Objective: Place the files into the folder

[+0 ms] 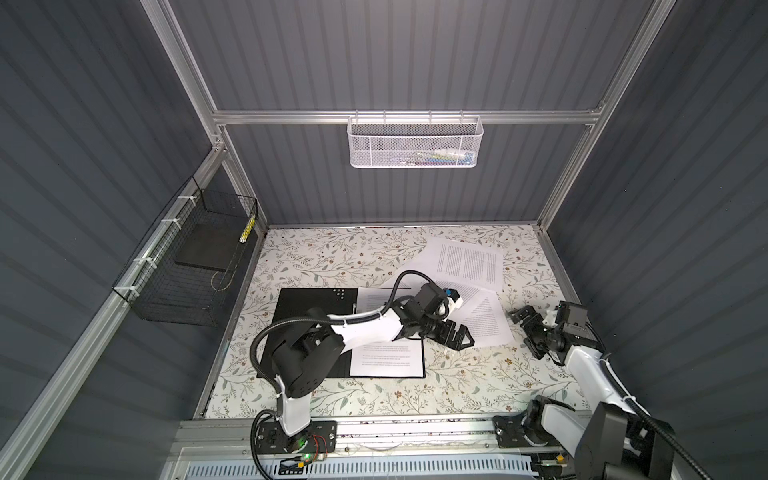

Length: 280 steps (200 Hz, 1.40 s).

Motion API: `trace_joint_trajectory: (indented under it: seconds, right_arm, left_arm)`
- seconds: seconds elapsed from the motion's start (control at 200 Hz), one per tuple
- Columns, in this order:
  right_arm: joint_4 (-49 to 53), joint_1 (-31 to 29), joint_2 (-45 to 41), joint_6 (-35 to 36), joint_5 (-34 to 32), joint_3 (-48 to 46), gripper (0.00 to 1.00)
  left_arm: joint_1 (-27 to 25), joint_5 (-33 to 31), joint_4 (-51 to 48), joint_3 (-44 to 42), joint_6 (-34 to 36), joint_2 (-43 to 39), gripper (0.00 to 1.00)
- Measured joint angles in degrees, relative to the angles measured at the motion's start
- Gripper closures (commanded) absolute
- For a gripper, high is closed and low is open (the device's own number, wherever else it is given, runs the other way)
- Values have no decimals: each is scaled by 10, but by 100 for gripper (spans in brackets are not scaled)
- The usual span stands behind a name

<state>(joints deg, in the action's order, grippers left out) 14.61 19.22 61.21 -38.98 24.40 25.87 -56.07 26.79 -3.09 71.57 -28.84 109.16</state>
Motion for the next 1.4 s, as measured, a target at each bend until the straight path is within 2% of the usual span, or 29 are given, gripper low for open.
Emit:
trace_joint_trajectory:
  seconds: [0.395,0.665,1.086,1.401]
  right_arm:
    - [-9,-2,163,46,30,91,1]
    - [11,-29,265,77,26,170,2]
    - [47,-81,346,115,27,259,4]
    - [68,-91,389,137,57,304,13]
  left_arm:
    - [-3,40,1,116,-8,124,0]
    - [-3,35,-37,115,7,126,0]
    - [-4,2,-84,119,75,126,0]
    - [-5,-43,-130,137,118,126,0]
